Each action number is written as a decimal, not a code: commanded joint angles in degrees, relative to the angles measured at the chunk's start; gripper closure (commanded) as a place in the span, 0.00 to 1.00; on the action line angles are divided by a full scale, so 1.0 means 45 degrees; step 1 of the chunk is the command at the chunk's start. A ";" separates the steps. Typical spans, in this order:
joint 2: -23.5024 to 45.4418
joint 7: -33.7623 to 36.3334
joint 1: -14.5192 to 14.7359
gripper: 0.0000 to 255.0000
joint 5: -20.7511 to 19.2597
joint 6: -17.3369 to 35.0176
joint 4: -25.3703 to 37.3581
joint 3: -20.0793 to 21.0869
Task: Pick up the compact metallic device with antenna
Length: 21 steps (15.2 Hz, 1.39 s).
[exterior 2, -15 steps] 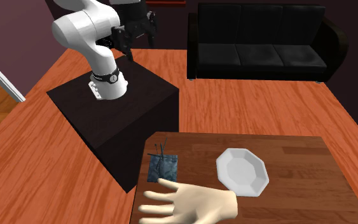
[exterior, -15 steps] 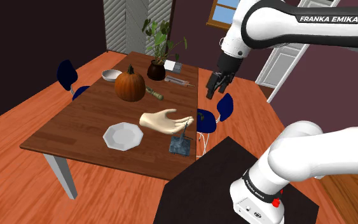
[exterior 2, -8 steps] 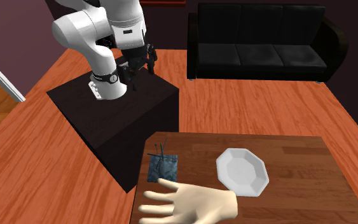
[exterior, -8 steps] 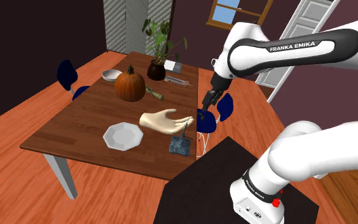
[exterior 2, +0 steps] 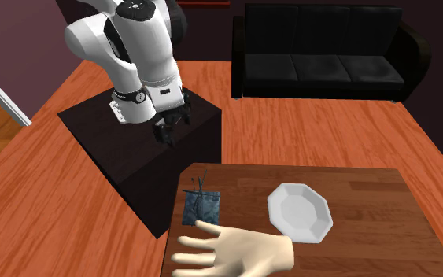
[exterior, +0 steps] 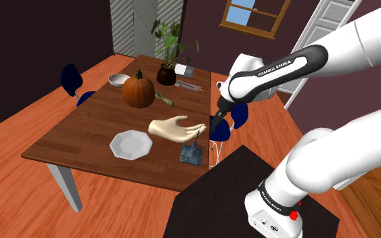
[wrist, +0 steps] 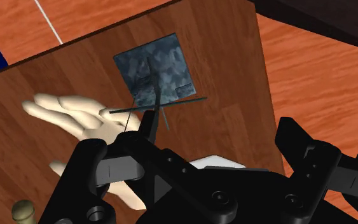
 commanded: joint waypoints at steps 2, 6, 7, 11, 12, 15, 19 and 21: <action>0.1966 -0.1493 0.0489 0.00 0.0524 0.2055 0.0033 -0.0756; 0.4813 -0.4835 0.1865 0.00 0.3316 0.4237 0.0635 -0.1865; 0.5572 -0.6159 0.2197 0.00 0.4686 0.4625 0.0910 -0.1970; 0.8479 -1.1578 0.1174 0.00 1.0110 0.5515 0.2489 -0.0203; 0.9124 -1.2592 0.0561 0.00 1.0952 0.5714 0.2920 0.0464; 1.0538 -1.4564 -0.0729 0.00 1.2369 0.6183 0.3928 0.1778; 1.1468 -1.5678 -0.1528 0.00 1.3444 0.6720 0.4443 0.2689; 1.1940 -1.6229 -0.1931 0.00 1.3938 0.7000 0.4719 0.3129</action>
